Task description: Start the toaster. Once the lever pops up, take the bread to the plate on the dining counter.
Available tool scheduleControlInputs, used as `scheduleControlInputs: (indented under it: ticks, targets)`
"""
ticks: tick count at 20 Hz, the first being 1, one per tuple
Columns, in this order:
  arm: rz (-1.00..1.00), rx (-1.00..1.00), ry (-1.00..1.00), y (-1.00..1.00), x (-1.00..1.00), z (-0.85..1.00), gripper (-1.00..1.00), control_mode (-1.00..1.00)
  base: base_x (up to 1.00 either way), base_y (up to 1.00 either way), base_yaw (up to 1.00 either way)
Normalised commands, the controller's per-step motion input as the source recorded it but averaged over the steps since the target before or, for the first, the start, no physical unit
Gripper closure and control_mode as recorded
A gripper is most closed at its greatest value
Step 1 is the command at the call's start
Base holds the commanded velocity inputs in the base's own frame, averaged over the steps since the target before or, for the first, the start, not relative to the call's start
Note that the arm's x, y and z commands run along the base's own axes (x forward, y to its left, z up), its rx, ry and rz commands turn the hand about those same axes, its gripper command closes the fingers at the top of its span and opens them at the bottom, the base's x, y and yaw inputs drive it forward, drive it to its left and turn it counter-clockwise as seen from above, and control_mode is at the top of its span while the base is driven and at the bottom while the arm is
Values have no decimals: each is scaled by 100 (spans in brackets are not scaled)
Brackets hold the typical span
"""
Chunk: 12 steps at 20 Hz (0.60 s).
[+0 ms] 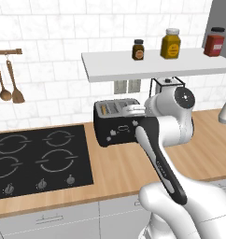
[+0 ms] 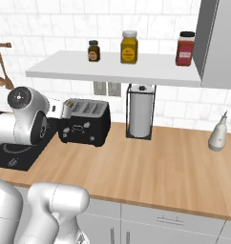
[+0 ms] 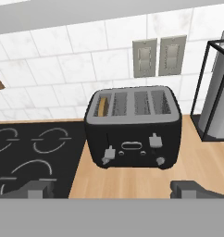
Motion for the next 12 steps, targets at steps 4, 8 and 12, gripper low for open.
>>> scheduleControlInputs:
  ticks: [4, 8, 12]
  targets:
    - [0, 0, 0, 0, 0, 0, -100, -100, 0, 0, 0]
    - [0, 0, 0, 0, 0, 0, -100, -100, 0, 0, 0]
    - [0, 0, 0, 0, 0, 0, -100, -100, 0, 0, 0]
